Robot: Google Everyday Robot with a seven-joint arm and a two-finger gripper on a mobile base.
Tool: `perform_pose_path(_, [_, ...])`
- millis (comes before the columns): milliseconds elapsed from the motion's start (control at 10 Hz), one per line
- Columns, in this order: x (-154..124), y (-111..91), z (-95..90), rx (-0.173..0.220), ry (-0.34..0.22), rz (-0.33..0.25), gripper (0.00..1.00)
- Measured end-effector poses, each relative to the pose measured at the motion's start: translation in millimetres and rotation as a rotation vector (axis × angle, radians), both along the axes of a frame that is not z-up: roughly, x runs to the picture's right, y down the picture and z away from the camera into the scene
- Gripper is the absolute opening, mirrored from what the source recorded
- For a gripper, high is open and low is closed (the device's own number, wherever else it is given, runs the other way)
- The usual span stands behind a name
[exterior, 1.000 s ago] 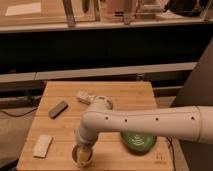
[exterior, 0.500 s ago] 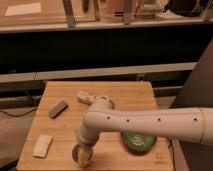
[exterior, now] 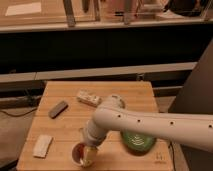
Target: Place the pepper in the ceramic cup
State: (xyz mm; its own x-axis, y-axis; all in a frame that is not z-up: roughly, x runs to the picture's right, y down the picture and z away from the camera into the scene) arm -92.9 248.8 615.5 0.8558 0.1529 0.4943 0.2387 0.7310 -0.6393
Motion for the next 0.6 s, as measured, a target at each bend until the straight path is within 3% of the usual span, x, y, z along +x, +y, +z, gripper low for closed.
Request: perform_pose_path(600, [2.8,0.6,7.6,-0.067,-0.099,0.008,0.8])
